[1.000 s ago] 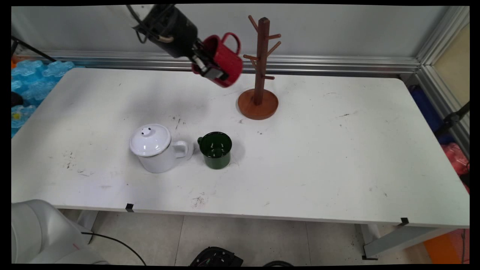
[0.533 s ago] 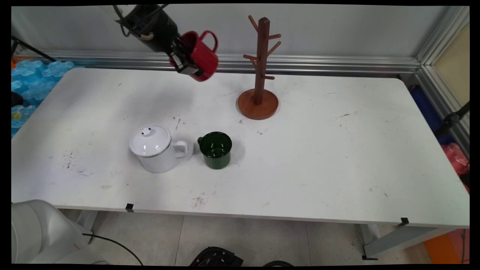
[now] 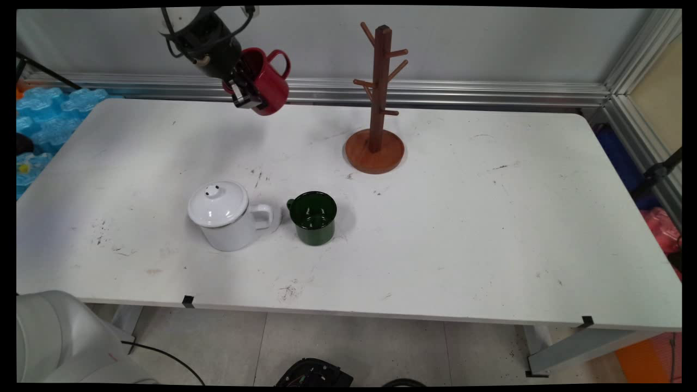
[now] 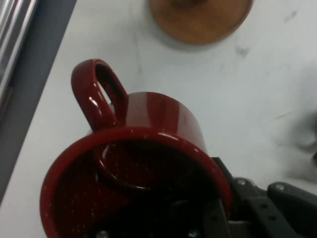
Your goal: Place the picked object on the table
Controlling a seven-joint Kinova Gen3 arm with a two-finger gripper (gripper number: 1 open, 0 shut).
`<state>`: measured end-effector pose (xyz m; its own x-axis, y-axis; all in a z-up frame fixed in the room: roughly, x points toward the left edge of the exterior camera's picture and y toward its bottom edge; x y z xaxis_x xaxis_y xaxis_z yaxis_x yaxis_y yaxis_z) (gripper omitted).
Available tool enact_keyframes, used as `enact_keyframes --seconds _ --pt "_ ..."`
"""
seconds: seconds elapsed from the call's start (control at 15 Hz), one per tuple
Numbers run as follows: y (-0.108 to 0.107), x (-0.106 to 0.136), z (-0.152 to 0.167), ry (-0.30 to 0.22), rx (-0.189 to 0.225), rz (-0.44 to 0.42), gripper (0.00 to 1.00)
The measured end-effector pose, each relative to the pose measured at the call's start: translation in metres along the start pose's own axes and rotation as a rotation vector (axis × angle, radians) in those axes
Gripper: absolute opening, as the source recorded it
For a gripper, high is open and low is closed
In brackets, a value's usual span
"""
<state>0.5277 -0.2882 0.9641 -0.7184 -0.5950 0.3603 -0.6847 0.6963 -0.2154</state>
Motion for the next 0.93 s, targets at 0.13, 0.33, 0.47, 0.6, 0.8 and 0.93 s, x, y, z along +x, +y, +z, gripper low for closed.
enact_keyframes --seconds 0.13,0.33,0.47,0.6,0.8,0.93 --pt "-0.004 -0.003 0.007 -0.033 0.02 0.004 0.0" --pt "-0.008 -0.008 0.022 -0.093 0.047 0.021 0.0" --pt "-0.009 -0.012 0.034 -0.139 0.06 0.036 0.0" --pt "-0.009 -0.014 0.044 -0.171 0.066 0.042 0.0" --pt "-0.008 -0.017 0.058 -0.213 0.073 0.042 0.0" --pt "-0.007 -0.019 0.067 -0.243 0.078 0.04 0.0"
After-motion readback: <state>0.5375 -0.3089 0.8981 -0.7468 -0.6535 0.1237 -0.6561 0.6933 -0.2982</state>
